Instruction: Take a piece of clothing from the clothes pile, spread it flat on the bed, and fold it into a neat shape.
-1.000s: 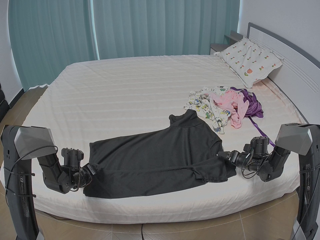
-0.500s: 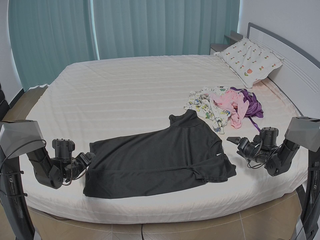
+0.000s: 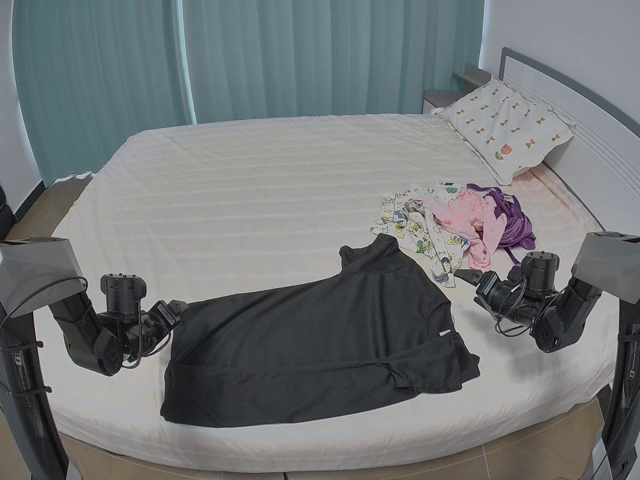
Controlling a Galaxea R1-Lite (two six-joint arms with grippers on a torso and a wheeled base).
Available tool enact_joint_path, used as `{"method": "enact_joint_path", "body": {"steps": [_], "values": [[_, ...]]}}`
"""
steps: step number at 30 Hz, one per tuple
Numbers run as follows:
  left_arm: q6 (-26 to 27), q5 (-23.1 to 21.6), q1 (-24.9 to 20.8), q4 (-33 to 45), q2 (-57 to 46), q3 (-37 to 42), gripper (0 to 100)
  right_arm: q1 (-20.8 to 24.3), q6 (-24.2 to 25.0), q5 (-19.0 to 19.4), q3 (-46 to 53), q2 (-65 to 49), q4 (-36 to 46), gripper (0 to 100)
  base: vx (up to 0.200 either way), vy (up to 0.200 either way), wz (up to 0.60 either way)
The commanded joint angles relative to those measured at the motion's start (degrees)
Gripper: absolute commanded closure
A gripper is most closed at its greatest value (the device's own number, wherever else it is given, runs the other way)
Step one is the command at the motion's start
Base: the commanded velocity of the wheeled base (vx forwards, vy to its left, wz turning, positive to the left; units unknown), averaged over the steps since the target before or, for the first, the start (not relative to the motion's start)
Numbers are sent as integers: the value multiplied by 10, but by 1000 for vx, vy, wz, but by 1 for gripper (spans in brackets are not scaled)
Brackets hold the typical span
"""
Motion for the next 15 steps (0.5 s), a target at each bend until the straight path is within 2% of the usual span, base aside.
{"method": "enact_joint_path", "body": {"steps": [1,15], "values": [[0,0,0,-1,2,0,0,-1,0,0,3,-2,-3,0,0,0,0],[-7,0,-1,-1,5,-7,0,0,-1,0,4,5,-6,0,0,0,0]]}}
